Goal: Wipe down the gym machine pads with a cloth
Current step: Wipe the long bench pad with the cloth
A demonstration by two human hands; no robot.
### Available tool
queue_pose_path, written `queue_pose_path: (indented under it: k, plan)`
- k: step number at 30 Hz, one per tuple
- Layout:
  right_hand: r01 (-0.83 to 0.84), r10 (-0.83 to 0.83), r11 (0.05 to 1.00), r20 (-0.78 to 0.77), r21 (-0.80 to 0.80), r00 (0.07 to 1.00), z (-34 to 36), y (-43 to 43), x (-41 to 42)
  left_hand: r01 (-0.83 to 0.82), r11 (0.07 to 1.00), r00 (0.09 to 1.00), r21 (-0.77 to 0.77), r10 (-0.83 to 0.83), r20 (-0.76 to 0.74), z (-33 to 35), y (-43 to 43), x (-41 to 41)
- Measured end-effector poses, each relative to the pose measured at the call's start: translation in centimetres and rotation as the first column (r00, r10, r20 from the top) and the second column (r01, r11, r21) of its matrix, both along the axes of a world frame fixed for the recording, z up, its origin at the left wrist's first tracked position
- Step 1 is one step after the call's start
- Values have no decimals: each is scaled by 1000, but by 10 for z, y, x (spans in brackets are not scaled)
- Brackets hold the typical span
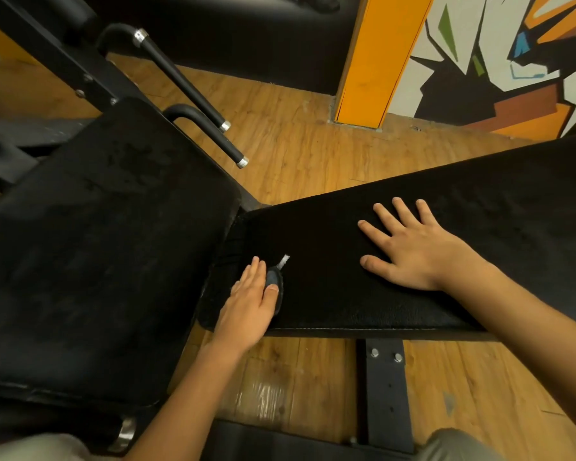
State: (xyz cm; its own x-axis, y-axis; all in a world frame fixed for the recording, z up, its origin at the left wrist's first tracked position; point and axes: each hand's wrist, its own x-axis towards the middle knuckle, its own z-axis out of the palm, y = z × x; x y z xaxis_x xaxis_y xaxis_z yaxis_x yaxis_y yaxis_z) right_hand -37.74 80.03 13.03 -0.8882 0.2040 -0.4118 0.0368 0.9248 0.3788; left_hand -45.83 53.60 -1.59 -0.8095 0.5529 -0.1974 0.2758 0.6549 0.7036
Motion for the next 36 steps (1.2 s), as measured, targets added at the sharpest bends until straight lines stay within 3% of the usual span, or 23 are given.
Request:
queue_pose_path:
  k: [11,19,27,30,36]
  plan:
    - [15,-15,1000,-10,-7,1000,4,-3,2,-11,1000,1000,19,11,-11,-8,8,-9]
    - [-3,3,1000,-5,25,1000,-4,2,0,-42,998,999,-48,40,-31,-13,42,-79]
    - [1,-1,1000,-24,4,1000,-6,2,-2,18,994,990,-111,-33,-134,-17,80,-146]
    - [3,-3,1000,-30,5,1000,-7,3,-2,-4,988,980,-151,-26,-197,-22,82,-147]
    - [-1,1,1000,-20,8,1000,-6,0,-1,1,991,990,-131,-20,-139,-30,57,-122]
